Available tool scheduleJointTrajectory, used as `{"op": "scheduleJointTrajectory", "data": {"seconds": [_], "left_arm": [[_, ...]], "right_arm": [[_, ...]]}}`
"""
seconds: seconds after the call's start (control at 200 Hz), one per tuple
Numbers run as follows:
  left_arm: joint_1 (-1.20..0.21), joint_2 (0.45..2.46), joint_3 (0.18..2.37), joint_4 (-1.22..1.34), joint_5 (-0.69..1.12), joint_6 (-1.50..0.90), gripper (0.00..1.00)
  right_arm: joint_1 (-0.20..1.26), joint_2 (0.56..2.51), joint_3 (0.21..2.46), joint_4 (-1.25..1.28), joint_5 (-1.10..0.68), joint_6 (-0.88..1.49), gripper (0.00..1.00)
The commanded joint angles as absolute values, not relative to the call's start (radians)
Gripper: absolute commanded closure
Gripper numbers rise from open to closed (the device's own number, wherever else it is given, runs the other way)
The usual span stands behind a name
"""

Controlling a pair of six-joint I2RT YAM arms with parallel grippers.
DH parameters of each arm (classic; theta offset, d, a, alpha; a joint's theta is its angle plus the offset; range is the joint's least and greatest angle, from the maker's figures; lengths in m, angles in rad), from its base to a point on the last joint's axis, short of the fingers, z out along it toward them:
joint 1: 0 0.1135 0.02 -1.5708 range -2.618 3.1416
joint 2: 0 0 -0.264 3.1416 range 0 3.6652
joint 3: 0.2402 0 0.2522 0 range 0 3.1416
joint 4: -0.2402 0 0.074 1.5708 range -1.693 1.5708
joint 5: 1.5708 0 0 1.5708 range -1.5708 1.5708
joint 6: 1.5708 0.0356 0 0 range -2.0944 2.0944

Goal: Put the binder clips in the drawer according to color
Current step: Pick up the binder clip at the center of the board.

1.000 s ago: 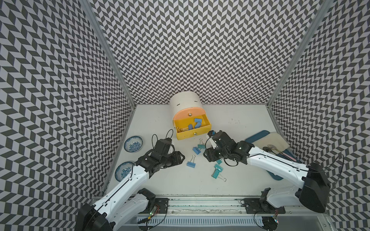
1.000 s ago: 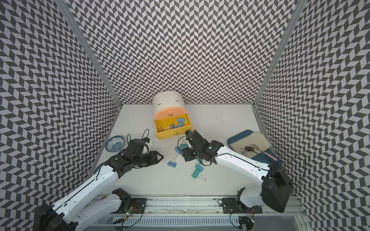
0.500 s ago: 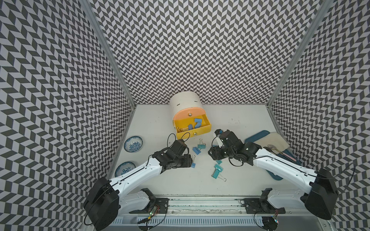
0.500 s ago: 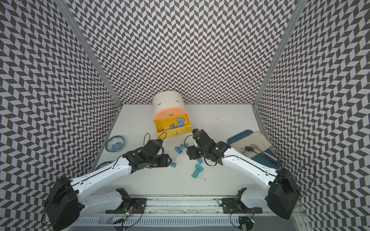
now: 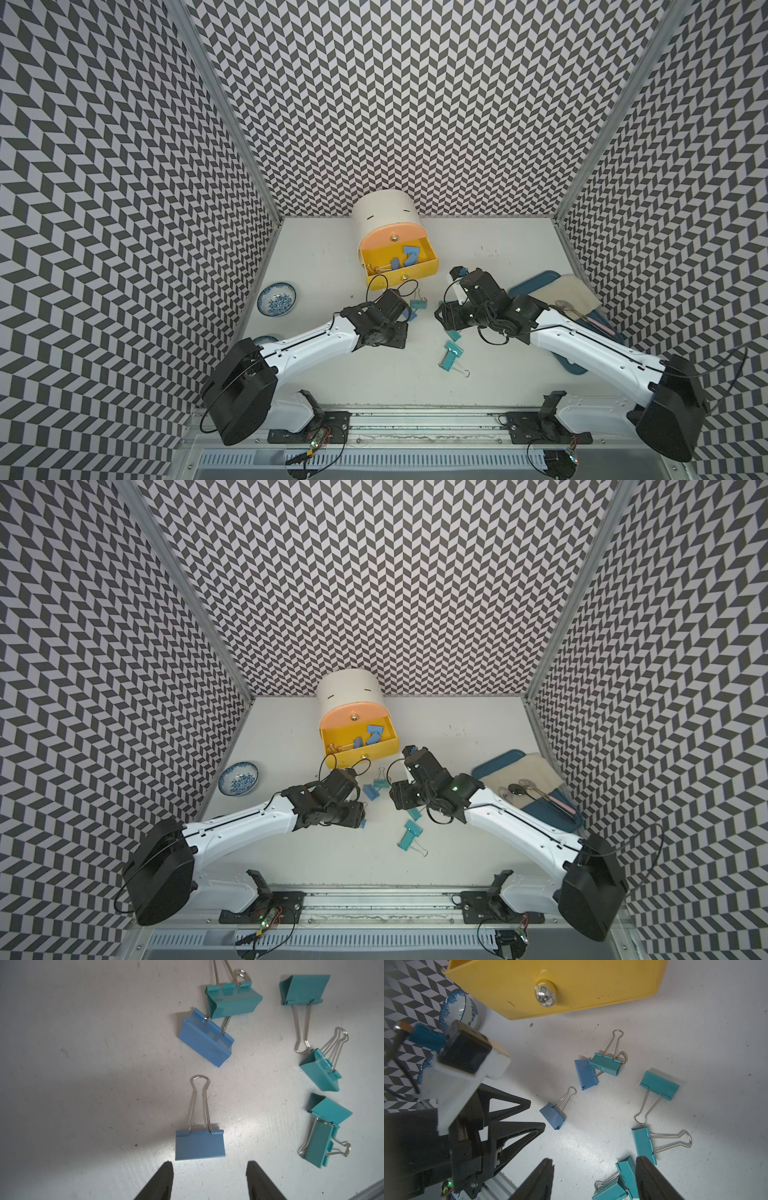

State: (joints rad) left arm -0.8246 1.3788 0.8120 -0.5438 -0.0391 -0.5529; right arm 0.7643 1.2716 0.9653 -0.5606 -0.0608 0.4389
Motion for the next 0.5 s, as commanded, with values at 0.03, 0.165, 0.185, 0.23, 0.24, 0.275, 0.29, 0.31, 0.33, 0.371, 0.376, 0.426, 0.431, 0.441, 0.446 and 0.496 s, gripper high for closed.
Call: {"op": "scheduleJointTrajectory", "data": {"seconds": [0.03, 0.165, 0.185, 0.23, 0.24, 0.275, 0.29, 0.31, 0.33, 0.371, 0.376, 0.426, 0.431, 0.441, 0.446, 0.496], "left_arm": [[-0.856, 1.426, 0.835, -0.548, -0.081, -0.530, 0.39], [-0.872, 1.468, 0.848, -0.558, -0.110, -0.532, 0.39], [-0.872, 1.472, 0.849, -0.561, -0.114, -0.531, 0.39], [-0.875, 1.479, 0.852, -0.565, -0.124, -0.530, 0.39], [-0.874, 1.481, 0.851, -0.567, -0.125, -0.530, 0.39], [-0.875, 1.485, 0.853, -0.568, -0.130, -0.531, 0.39], [-0.876, 1.487, 0.852, -0.569, -0.132, -0.531, 0.39], [-0.877, 1.488, 0.853, -0.569, -0.134, -0.530, 0.39], [-0.876, 1.491, 0.853, -0.570, -0.136, -0.531, 0.39], [-0.878, 1.495, 0.855, -0.572, -0.140, -0.529, 0.39], [-0.878, 1.495, 0.855, -0.572, -0.141, -0.528, 0.39], [-0.880, 1.501, 0.856, -0.574, -0.144, -0.528, 0.39], [-0.879, 1.501, 0.856, -0.574, -0.145, -0.529, 0.39], [-0.879, 1.503, 0.856, -0.574, -0.145, -0.528, 0.39], [-0.879, 1.503, 0.857, -0.574, -0.145, -0.529, 0.39], [-0.881, 1.509, 0.859, -0.574, -0.148, -0.527, 0.39]], "right_arm": [[0.755, 1.250, 0.960, -0.540, -0.062, 0.438, 0.33], [0.753, 1.258, 0.968, -0.541, -0.067, 0.433, 0.33], [0.753, 1.258, 0.969, -0.541, -0.067, 0.433, 0.34], [0.751, 1.258, 0.971, -0.541, -0.069, 0.431, 0.34], [0.751, 1.258, 0.971, -0.541, -0.069, 0.431, 0.33], [0.752, 1.259, 0.971, -0.541, -0.068, 0.431, 0.34], [0.752, 1.260, 0.971, -0.541, -0.069, 0.430, 0.34], [0.752, 1.259, 0.971, -0.541, -0.068, 0.430, 0.34], [0.751, 1.259, 0.970, -0.541, -0.068, 0.430, 0.34], [0.750, 1.259, 0.969, -0.540, -0.069, 0.429, 0.34], [0.750, 1.259, 0.969, -0.541, -0.069, 0.429, 0.34], [0.750, 1.261, 0.969, -0.541, -0.069, 0.430, 0.34], [0.750, 1.261, 0.969, -0.541, -0.069, 0.429, 0.34], [0.750, 1.261, 0.969, -0.540, -0.069, 0.429, 0.34], [0.750, 1.262, 0.969, -0.540, -0.069, 0.430, 0.34], [0.750, 1.262, 0.971, -0.540, -0.069, 0.430, 0.34]]}}
